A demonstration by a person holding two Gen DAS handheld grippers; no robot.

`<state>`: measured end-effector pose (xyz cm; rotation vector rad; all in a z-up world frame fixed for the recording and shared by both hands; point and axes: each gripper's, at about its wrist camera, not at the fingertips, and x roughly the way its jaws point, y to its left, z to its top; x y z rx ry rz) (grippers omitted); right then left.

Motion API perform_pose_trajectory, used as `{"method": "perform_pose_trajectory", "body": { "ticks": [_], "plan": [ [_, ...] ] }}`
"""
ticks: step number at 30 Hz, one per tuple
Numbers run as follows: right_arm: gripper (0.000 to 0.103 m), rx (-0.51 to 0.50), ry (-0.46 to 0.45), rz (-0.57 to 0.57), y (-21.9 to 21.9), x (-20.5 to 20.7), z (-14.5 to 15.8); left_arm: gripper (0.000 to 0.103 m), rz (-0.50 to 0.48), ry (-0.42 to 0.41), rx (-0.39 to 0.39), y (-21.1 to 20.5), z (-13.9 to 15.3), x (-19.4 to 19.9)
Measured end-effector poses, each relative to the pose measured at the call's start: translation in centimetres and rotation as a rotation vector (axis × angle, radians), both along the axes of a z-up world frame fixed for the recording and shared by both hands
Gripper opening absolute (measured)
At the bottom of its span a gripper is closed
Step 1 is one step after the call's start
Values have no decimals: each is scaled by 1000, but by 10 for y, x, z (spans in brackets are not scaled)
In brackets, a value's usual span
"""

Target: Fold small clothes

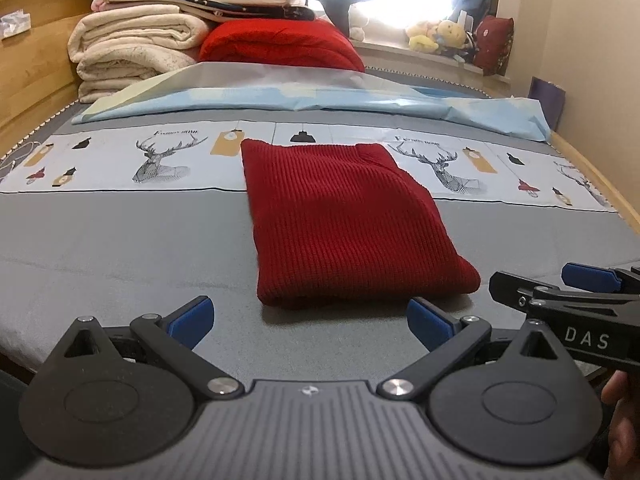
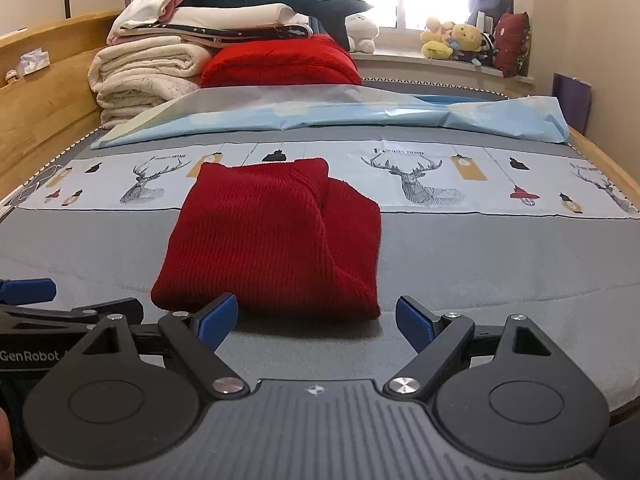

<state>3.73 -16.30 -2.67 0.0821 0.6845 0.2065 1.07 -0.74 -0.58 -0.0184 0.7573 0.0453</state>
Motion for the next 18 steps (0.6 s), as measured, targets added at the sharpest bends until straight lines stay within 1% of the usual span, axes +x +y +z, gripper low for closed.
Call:
{"method": "perform_pose_trajectory", "body": {
  "ticks": [5,18],
  "plan": [
    [87,6,14,-7,1,4,-1,103,4,0,-3,0,-2,3],
    [87,-8,8,-19,2,8,-3,103,6,2,-18,3,-6,7]
  ]
}}
